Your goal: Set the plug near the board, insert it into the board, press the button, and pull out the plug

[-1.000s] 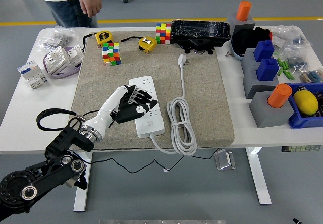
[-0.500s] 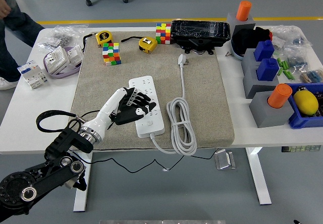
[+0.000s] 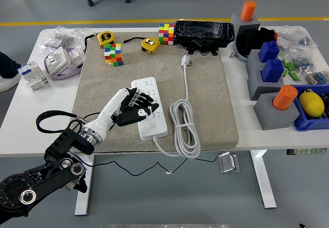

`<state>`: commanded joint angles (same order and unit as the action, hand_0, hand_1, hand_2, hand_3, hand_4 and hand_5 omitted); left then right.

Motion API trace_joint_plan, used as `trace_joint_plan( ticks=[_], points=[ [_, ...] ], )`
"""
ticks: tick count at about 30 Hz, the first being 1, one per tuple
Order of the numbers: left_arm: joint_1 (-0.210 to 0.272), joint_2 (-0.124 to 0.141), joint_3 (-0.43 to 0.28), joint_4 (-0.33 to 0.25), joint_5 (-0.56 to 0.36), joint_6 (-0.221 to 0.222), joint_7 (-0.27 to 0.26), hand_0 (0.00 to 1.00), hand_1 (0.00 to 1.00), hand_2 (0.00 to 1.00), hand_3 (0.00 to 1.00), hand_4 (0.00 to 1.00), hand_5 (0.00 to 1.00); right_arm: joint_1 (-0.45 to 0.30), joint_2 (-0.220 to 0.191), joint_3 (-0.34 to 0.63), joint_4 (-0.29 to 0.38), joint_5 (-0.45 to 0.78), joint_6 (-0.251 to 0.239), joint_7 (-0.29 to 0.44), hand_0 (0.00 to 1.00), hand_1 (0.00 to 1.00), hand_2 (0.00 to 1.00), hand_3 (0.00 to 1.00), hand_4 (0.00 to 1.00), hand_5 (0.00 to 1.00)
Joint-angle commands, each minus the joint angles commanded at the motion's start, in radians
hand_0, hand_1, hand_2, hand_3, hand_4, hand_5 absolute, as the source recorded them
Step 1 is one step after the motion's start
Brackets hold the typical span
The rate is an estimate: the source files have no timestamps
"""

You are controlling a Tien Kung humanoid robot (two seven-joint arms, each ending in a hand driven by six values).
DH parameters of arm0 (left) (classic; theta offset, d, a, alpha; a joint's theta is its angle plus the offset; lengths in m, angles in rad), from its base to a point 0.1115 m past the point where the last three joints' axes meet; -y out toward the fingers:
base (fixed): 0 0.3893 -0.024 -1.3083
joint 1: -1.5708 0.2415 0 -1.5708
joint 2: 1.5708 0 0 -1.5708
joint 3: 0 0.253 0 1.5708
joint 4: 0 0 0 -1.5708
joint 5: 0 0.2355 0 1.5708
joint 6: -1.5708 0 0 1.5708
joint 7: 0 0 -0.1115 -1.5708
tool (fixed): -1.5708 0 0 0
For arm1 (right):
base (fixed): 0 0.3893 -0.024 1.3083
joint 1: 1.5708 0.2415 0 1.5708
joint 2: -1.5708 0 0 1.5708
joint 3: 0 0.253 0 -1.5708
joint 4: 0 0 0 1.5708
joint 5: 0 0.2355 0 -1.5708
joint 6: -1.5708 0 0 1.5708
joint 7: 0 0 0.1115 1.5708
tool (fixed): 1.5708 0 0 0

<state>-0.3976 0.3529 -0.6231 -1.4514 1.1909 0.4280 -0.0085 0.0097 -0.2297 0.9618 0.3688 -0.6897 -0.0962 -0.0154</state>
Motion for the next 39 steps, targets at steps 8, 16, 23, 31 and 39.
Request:
trace_joint_plan(
  ticks=[8,16,23,31,39],
  points=[
    [-0.025,0.036,-0.026,-0.092,0.290,-0.231,0.282,0.156,0.075,0.257,0.702,0.742,0.248,0.003,-0.004,-0.004,0.001,0.000,0.000,0.000,0.605,0.647,0.667,0.560,0.951,0.511],
    [-0.037,0.045,-0.013,-0.149,0.370,-0.389,0.506,0.087,0.028,0.161,0.835,0.703,0.002,0.002,-0.008,-0.010,0.000,0.001,0.000,-0.001,0.605,0.648,0.667,0.560,0.952,0.511],
    [-0.039,0.041,0.005,-0.149,0.366,-0.410,0.541,0.063,0.031,0.136,0.839,0.754,0.002,0.001,-0.006,-0.009,0.002,0.001,0.000,0.000,0.604,0.647,0.667,0.560,0.952,0.511],
    [-0.049,0.032,0.017,-0.135,0.347,-0.409,0.530,0.060,0.034,0.135,0.838,0.757,0.002,0.000,-0.005,-0.001,0.002,0.000,0.000,0.000,0.606,0.647,0.667,0.561,0.952,0.510],
    [-0.057,0.022,0.040,-0.093,0.352,-0.419,0.554,0.060,0.034,0.136,0.828,0.758,0.002,0.000,-0.004,0.000,0.003,-0.001,0.000,0.000,0.604,0.647,0.667,0.561,0.953,0.510]
  ],
)
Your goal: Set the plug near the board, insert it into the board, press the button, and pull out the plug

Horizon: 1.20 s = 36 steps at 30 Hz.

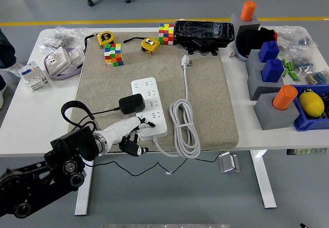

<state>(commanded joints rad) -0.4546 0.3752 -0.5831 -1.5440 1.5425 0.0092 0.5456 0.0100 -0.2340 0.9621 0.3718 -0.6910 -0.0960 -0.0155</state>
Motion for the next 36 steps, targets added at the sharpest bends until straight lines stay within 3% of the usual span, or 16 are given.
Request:
trace_joint_plan(
  ticks=[11,17,20,21,26,27,30,32,33,36],
  points=[
    [-0.002,0.000,0.009,0.015,0.000,-0.001,0.003,0.061,0.033,0.135,0.822,0.756,0.002,0.000,0.001,0.003,0.001,-0.001,0.000,0.000,0.605,0.647,0.667,0.560,0.953,0.511],
    [0.005,0.006,-0.019,-0.024,-0.027,0.008,-0.033,0.061,0.033,0.135,0.815,0.755,0.002,-0.002,0.001,0.005,0.002,-0.001,0.000,0.000,0.604,0.647,0.667,0.561,0.953,0.512],
    [0.008,0.012,-0.045,-0.050,-0.080,0.030,-0.091,0.061,0.033,0.135,0.815,0.755,0.002,-0.003,0.002,0.004,0.001,-0.001,0.000,0.000,0.604,0.647,0.667,0.561,0.953,0.512],
    [0.008,0.012,-0.048,-0.052,-0.088,0.032,-0.100,0.084,0.013,0.165,0.665,0.754,0.187,-0.003,0.002,0.003,0.001,-0.001,0.001,0.000,0.604,0.647,0.667,0.561,0.954,0.512],
    [0.007,0.007,-0.048,-0.008,-0.130,0.170,-0.272,0.084,0.013,0.165,0.665,0.754,0.187,-0.002,0.003,0.004,0.002,-0.001,0.000,0.001,0.604,0.647,0.667,0.561,0.954,0.512],
    [0.007,0.005,-0.045,0.006,-0.138,0.202,-0.306,0.176,0.084,0.239,0.562,0.841,0.351,-0.002,0.003,0.004,0.002,-0.001,0.001,0.000,0.605,0.647,0.667,0.561,0.954,0.512],
    [0.004,-0.004,-0.038,0.054,-0.127,0.288,-0.391,0.176,0.084,0.239,0.562,0.841,0.351,-0.002,0.004,0.005,0.001,0.000,0.001,0.000,0.605,0.647,0.667,0.561,0.954,0.512],
    [0.002,-0.009,-0.037,0.082,-0.108,0.323,-0.421,0.176,0.084,0.239,0.562,0.841,0.351,-0.003,0.004,0.006,0.001,0.000,0.001,0.000,0.605,0.647,0.667,0.561,0.954,0.512],
    [-0.001,-0.015,-0.037,0.104,-0.090,0.343,-0.438,0.329,0.329,0.455,0.504,0.872,0.349,-0.003,0.004,0.006,0.001,0.000,0.001,0.000,0.606,0.647,0.667,0.562,0.954,0.512],
    [-0.008,-0.026,-0.035,0.156,-0.038,0.387,-0.471,0.329,0.329,0.455,0.504,0.872,0.349,-0.004,0.004,0.005,0.000,0.000,0.001,0.000,0.606,0.647,0.667,0.562,0.954,0.512]
  ],
)
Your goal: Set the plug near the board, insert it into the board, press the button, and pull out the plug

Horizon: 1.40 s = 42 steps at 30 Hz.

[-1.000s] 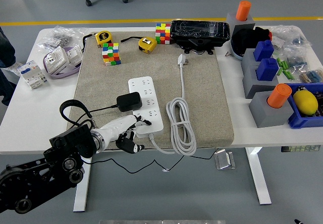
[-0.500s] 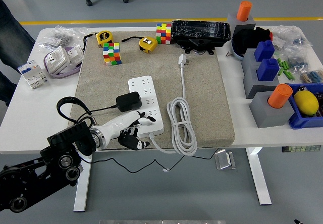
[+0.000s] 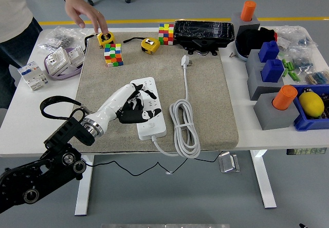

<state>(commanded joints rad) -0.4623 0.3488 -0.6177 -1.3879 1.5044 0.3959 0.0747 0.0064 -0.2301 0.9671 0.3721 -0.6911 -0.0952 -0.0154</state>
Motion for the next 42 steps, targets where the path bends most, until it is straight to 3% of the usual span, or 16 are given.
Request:
trace_joint_plan(
  ticks=[2,3,8,9,14,15,26,27,32,33,38,39,42],
  points=[
    [-0.009,-0.012,0.006,0.042,0.036,0.041,-0.030,0.329,0.329,0.455,0.504,0.872,0.349,0.001,0.000,-0.001,0.000,0.001,0.000,0.000,0.606,0.647,0.667,0.562,0.954,0.512],
    [-0.013,-0.017,0.008,0.062,0.055,0.052,-0.034,0.600,0.656,0.634,0.587,0.948,0.364,0.001,0.001,-0.001,0.000,0.001,0.000,0.000,0.605,0.647,0.666,0.561,0.954,0.512],
    [-0.029,-0.040,0.016,0.131,0.148,0.068,-0.024,0.600,0.656,0.634,0.587,0.948,0.364,0.002,0.001,-0.004,0.001,0.002,0.000,0.001,0.605,0.647,0.666,0.561,0.954,0.512],
    [-0.035,-0.047,0.018,0.147,0.164,0.069,-0.015,0.744,0.757,0.746,0.673,0.998,0.410,0.003,0.000,-0.004,0.001,0.002,0.000,0.001,0.605,0.647,0.667,0.561,0.955,0.513],
    [-0.057,-0.069,0.030,0.202,0.225,0.058,0.041,0.744,0.757,0.746,0.673,0.998,0.410,0.003,0.001,-0.004,0.000,0.003,0.000,0.001,0.605,0.647,0.667,0.561,0.955,0.513],
    [-0.060,-0.072,0.031,0.214,0.235,0.059,0.048,0.776,0.789,0.786,0.750,0.998,0.416,0.004,0.001,-0.003,0.000,0.003,0.000,0.000,0.605,0.646,0.667,0.561,0.955,0.513],
    [-0.086,-0.085,0.045,0.301,0.262,0.043,0.119,0.765,0.774,0.770,0.751,0.998,0.414,0.003,-0.001,-0.008,0.001,0.004,0.001,0.001,0.605,0.647,0.667,0.561,0.955,0.513],
    [-0.087,-0.084,0.046,0.307,0.263,0.036,0.126,0.740,0.699,0.702,0.737,0.971,0.425,0.003,-0.002,-0.009,0.001,0.005,0.000,0.001,0.605,0.647,0.667,0.561,0.955,0.513],
    [-0.092,-0.076,0.057,0.326,0.257,0.013,0.151,0.740,0.699,0.702,0.737,0.971,0.425,0.004,-0.003,-0.009,0.001,0.005,0.000,0.001,0.605,0.647,0.667,0.561,0.955,0.513],
    [-0.092,-0.075,0.058,0.327,0.256,0.013,0.152,0.644,0.610,0.583,0.607,0.858,0.434,0.004,-0.002,-0.009,0.001,0.005,0.000,0.001,0.605,0.647,0.667,0.562,0.955,0.512],
    [-0.093,-0.076,0.069,0.329,0.251,0.026,0.147,0.644,0.610,0.583,0.607,0.858,0.434,0.003,-0.003,-0.009,0.001,0.005,0.000,0.001,0.605,0.647,0.667,0.562,0.955,0.512],
    [-0.093,-0.077,0.071,0.329,0.250,0.032,0.142,0.521,0.529,0.503,0.541,0.739,0.433,0.004,-0.004,-0.010,0.002,0.005,0.000,0.001,0.605,0.647,0.666,0.561,0.955,0.511],
    [-0.093,-0.080,0.076,0.332,0.238,0.045,0.130,0.521,0.529,0.503,0.541,0.739,0.433,0.004,-0.005,-0.013,0.002,0.005,0.000,0.002,0.605,0.647,0.666,0.561,0.955,0.511]
  ],
)
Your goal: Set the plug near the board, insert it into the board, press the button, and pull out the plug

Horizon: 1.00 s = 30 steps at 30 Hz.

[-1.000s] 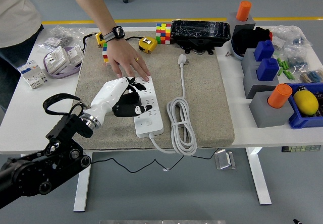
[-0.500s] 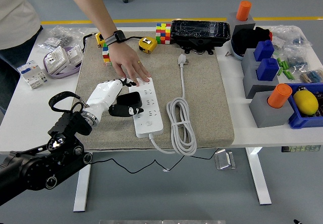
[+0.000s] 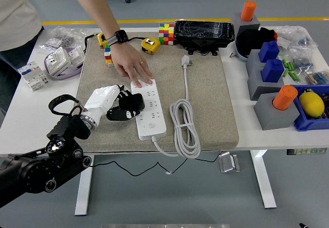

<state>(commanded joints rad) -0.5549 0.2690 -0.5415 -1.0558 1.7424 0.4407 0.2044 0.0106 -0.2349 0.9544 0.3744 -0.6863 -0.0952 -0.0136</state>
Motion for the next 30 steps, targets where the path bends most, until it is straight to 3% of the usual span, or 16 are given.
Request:
trace_joint_plan(
  ticks=[2,3,8,9,13,24,30],
  points=[
    [0.000,-0.001,0.003,0.002,-0.005,0.003,-0.005,0.521,0.529,0.503,0.541,0.739,0.433,0.000,0.000,-0.001,0.000,0.000,0.000,0.000,0.605,0.647,0.666,0.561,0.955,0.511],
    [0.000,-0.001,0.005,0.003,-0.005,0.003,-0.005,0.464,0.478,0.454,0.517,0.718,0.422,0.000,0.000,-0.002,0.000,0.000,0.000,0.000,0.608,0.647,0.667,0.561,0.955,0.511],
    [0.000,-0.003,0.012,0.009,-0.008,0.019,-0.021,0.464,0.478,0.454,0.517,0.718,0.422,-0.003,-0.001,-0.005,0.000,0.000,0.000,0.000,0.608,0.647,0.667,0.561,0.955,0.511],
    [-0.002,-0.004,0.015,0.010,0.000,0.022,-0.020,0.375,0.395,0.390,0.498,0.695,0.321,-0.003,-0.001,-0.004,0.000,0.000,0.000,0.000,0.606,0.647,0.666,0.561,0.955,0.510],
    [-0.003,-0.004,0.018,0.011,0.011,0.045,-0.041,0.375,0.395,0.390,0.498,0.695,0.321,-0.003,-0.001,0.000,-0.001,-0.002,0.000,0.000,0.606,0.647,0.666,0.561,0.955,0.510],
    [0.014,0.015,-0.022,0.009,-0.033,0.088,-0.171,0.360,0.366,0.359,0.472,0.676,0.265,-0.006,0.004,0.007,0.000,-0.004,0.000,0.000,0.606,0.647,0.667,0.560,0.954,0.509],
    [0.028,0.046,-0.047,0.041,-0.066,0.082,-0.240,0.368,0.378,0.364,0.476,0.691,0.251,-0.005,0.005,0.009,0.000,-0.005,0.000,0.000,0.604,0.647,0.666,0.560,0.954,0.508]
  ],
)
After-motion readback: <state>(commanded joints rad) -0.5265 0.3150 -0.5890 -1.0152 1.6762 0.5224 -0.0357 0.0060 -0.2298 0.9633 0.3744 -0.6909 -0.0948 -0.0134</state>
